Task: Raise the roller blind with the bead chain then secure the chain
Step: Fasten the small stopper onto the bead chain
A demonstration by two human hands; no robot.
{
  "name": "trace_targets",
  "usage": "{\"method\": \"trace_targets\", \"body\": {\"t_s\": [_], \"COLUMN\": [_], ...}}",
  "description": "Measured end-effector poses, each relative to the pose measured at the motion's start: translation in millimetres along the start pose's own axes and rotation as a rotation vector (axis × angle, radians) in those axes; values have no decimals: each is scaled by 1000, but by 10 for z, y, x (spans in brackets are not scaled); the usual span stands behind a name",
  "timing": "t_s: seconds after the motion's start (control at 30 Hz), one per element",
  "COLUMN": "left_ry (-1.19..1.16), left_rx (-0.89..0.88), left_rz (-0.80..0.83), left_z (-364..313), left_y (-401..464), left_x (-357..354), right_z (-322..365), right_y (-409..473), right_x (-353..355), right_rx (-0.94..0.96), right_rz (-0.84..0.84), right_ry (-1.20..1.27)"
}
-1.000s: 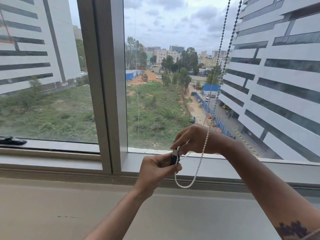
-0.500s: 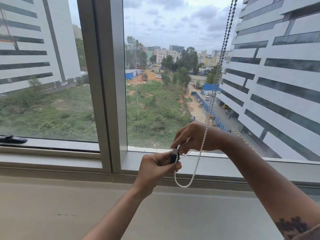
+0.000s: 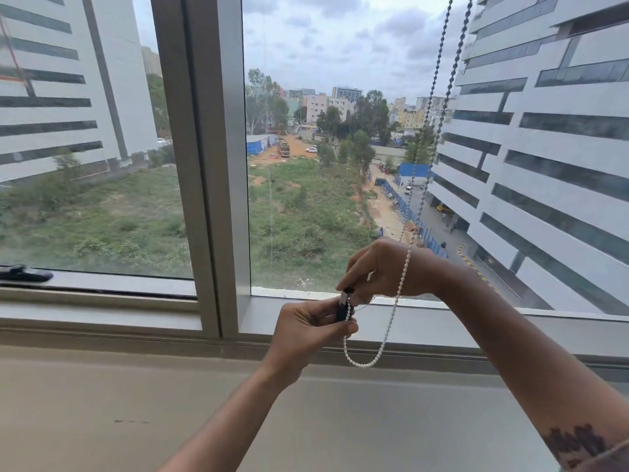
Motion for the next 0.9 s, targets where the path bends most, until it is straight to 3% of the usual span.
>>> {"method": "trace_targets", "body": {"t_s": [0.9], "left_ry": [63], "left_rx": [21], "left_rz": [1], "left_z": [-97], "left_y": [47], "left_x": [140], "right_z": [-1], "right_y": [169], "right_x": [-16], "right_rx": [57], "right_rz": [6], "right_ry": [-54]}}
Point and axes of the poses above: each hand's wrist, its own y-axis towards the middle knuckle, its own x-axis out of the back of the hand, z = x × y, the point moved 1 cm from there along y, towards the middle knuckle, and after that the axes turned 14 degrees about z, right-handed, at the moved point
